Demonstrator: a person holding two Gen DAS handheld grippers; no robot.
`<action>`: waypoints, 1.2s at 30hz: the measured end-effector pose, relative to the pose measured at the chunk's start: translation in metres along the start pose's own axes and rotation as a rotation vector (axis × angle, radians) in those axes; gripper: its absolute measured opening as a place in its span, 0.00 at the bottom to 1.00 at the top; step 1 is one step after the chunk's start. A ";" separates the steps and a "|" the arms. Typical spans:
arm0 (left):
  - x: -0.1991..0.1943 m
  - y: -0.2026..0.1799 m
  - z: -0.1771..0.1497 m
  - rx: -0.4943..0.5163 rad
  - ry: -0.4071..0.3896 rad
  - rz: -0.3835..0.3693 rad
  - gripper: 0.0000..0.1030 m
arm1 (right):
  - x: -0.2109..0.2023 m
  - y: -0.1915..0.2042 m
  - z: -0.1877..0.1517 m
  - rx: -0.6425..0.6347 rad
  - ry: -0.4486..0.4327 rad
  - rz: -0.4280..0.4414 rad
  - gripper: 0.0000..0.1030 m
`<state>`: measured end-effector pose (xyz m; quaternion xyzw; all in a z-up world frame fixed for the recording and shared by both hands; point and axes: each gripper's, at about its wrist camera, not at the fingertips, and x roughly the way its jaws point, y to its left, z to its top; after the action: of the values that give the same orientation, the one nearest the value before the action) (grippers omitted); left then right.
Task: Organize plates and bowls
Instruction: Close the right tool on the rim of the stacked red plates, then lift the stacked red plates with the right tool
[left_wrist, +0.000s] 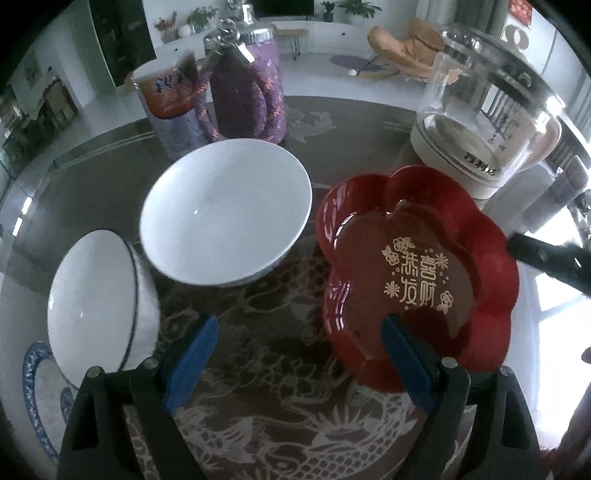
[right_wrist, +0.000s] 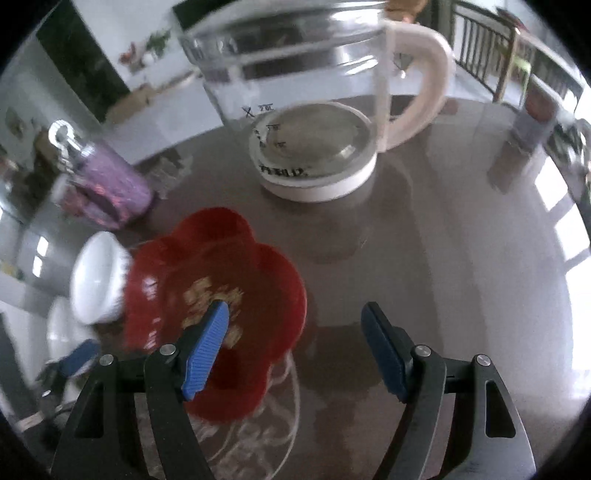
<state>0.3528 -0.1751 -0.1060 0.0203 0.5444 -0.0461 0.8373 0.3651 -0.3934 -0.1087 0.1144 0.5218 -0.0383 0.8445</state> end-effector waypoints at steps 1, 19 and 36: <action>0.003 -0.002 0.000 0.002 0.003 -0.001 0.83 | 0.005 0.001 0.003 -0.004 -0.003 0.001 0.75; -0.048 -0.024 -0.016 0.099 -0.066 -0.195 0.20 | -0.048 -0.035 -0.031 0.116 -0.036 0.162 0.11; -0.156 -0.068 -0.142 0.323 -0.105 -0.374 0.20 | -0.223 -0.074 -0.238 0.222 -0.240 0.059 0.13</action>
<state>0.1539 -0.2218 -0.0199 0.0502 0.4800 -0.2876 0.8273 0.0429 -0.4217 -0.0239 0.2169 0.4061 -0.0846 0.8837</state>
